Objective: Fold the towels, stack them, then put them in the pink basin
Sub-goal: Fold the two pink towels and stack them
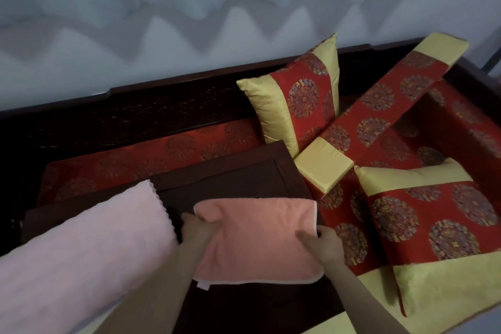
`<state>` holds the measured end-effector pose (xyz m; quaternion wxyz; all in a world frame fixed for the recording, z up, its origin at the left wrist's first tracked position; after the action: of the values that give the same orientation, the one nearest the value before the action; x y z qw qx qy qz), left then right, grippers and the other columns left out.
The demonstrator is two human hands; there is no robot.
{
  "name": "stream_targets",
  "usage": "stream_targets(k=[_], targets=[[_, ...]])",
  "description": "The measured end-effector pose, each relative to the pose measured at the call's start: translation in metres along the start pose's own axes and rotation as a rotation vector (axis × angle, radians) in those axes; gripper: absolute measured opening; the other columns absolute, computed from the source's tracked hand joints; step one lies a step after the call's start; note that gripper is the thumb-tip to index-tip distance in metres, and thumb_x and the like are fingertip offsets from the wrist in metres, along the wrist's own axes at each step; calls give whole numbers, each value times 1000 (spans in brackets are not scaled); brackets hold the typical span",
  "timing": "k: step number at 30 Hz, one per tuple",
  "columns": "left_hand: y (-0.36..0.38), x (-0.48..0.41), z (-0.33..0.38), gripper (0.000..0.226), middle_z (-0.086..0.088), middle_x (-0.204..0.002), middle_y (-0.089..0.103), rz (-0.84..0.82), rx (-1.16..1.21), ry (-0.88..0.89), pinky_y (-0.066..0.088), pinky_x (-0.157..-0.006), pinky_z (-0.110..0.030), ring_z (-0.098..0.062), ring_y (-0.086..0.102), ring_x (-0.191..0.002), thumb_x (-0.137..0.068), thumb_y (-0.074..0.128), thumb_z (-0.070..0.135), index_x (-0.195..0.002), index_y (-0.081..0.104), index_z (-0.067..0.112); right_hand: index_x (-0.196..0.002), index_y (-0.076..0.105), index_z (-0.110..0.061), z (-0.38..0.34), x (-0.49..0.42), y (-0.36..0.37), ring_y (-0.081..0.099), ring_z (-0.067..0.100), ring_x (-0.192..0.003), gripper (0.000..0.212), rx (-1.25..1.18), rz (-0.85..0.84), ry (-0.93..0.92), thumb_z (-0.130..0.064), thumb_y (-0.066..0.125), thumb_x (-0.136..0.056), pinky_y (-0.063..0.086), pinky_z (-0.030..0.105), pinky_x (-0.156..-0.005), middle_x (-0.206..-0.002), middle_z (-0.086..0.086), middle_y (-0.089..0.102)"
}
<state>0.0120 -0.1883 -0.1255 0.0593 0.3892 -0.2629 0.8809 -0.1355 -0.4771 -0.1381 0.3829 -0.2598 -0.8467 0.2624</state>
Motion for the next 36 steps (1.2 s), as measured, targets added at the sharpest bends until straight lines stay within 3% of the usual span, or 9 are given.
stream_targets(k=[2, 7, 12, 19, 24, 28, 31, 33, 36], targets=[[10, 0, 1, 99, -21, -124, 59, -104, 133, -24, 49, -95, -44, -37, 58, -108, -50, 81, 37, -132, 45, -3, -91, 63, -16, -14, 3, -3, 62, 20, -83, 16, -96, -40, -46, -31, 64, -85, 48, 32, -70, -83, -5, 64], [-12, 39, 50, 61, -17, -135, 53, 13, -82, 374, 43, -100, -39, -34, 53, -120, -94, 50, 33, -146, 30, 8, -90, 47, -21, -91, 38, -52, 57, 10, -63, 14, -24, 109, -446, -34, 50, -95, 42, 26, -55, -72, -7, 59], [-128, 95, 71, 68, -23, -87, 67, 387, -180, 646, 53, -67, -42, -37, 65, -76, -95, 45, 36, -148, 14, 5, -90, 50, -16, -195, 83, -63, 55, 5, -64, 17, -112, 89, -634, -32, 49, -96, 40, 19, -54, -73, -5, 58], [-290, 119, -15, 49, -29, -97, 64, 704, -204, 413, 46, -74, -41, -44, 62, -90, -93, 47, 42, -120, 43, 1, -95, 52, -12, -266, 140, 62, 56, 15, -74, 19, -17, -225, -701, -31, 51, -95, 38, 29, -68, -77, -8, 57], [-334, 99, -86, 39, -26, -92, 61, 742, -97, 286, 46, -67, -42, -45, 61, -85, -90, 57, 32, -103, 37, 1, -115, 43, -17, -261, 164, 141, 62, 28, -97, 23, 127, -274, -646, -19, 50, -94, 49, 37, -78, -103, 7, 61], [-328, 92, -120, 73, -24, -135, 42, 840, -402, 339, 42, -91, -58, -44, 40, -124, -80, 67, 32, -138, 34, 2, -143, 27, -20, -250, 187, 177, 43, 24, -127, 65, 514, -136, -938, -34, 56, -87, 41, 38, -102, -143, 3, 35], [-293, 83, -125, 70, -8, -156, 24, 693, -707, 544, 26, -109, -57, -24, 20, -144, -90, 36, 53, -149, 24, 17, -150, 6, -32, -236, 201, 199, 2, 23, -148, 71, 818, -144, -1120, -61, 29, -90, 3, 51, -118, -160, 0, -5], [-283, 67, -144, 82, 3, -161, 7, 546, -740, 487, 10, -116, -55, -11, 2, -147, -83, 10, 69, -152, 9, 24, -147, -11, -43, -226, 198, 211, -19, 18, -146, 67, 872, -223, -1100, -66, 14, -89, -12, 56, -114, -153, -6, -27], [-288, 48, -178, 95, 9, -158, -16, 466, -659, 291, -2, -117, -53, -10, -13, -146, -69, 1, 77, -149, -12, 27, -145, -12, -46, -225, 194, 227, -21, 16, -145, 66, 897, -293, -1072, -67, 14, -88, -13, 56, -114, -158, -7, -21]])
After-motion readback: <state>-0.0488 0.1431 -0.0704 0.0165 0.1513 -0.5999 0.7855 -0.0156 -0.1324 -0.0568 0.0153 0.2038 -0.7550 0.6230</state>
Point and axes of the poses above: each hand's wrist, its own x-axis away from the middle knuckle, its own y-axis out of the palm, z = x × y, the point moved 7 cm from there along -x, towards the middle knuckle
